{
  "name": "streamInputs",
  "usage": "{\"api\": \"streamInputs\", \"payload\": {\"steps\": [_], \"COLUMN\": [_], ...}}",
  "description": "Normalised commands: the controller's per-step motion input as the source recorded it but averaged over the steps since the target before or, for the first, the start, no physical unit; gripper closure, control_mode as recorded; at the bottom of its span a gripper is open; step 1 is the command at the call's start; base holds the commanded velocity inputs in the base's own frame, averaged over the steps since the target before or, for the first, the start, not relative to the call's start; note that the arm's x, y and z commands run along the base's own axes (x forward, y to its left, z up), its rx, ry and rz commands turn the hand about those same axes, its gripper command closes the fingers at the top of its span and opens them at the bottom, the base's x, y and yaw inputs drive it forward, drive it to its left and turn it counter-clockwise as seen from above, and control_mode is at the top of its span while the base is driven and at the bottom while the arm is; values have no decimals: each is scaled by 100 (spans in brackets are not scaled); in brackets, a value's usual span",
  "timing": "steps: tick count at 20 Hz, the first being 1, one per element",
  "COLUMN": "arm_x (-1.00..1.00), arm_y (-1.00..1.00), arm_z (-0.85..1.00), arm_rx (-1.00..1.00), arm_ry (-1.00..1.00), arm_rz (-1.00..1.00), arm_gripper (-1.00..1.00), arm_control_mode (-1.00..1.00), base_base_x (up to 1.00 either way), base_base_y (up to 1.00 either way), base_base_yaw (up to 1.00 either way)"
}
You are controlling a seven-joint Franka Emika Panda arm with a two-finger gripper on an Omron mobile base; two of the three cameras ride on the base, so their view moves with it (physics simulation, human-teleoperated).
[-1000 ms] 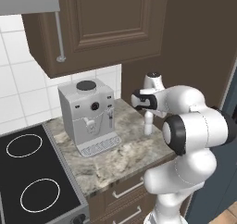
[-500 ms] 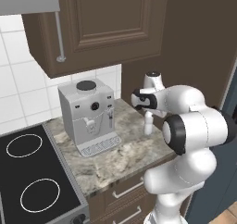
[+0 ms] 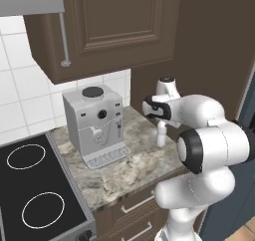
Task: Place the drinks on the dining counter in a tight cluster.
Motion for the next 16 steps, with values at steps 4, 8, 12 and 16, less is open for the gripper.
{"api": "streamInputs", "payload": {"steps": [4, 8, 12, 16], "arm_x": [-96, -81, -86, -77], "arm_y": [0, 0, 13, 28], "arm_z": [16, 39, 96, 100], "arm_rx": [1, 0, 0, 0], "arm_ry": [-22, -19, -4, 5], "arm_rz": [6, 19, 32, 40], "arm_gripper": [100, 100, 100, 100], "arm_control_mode": [-100, -100, -100, -100], "base_base_x": [0, 0, 0, 0], "base_base_y": [0, 0, 0, 0], "base_base_yaw": [0, 0, 0, 0]}}
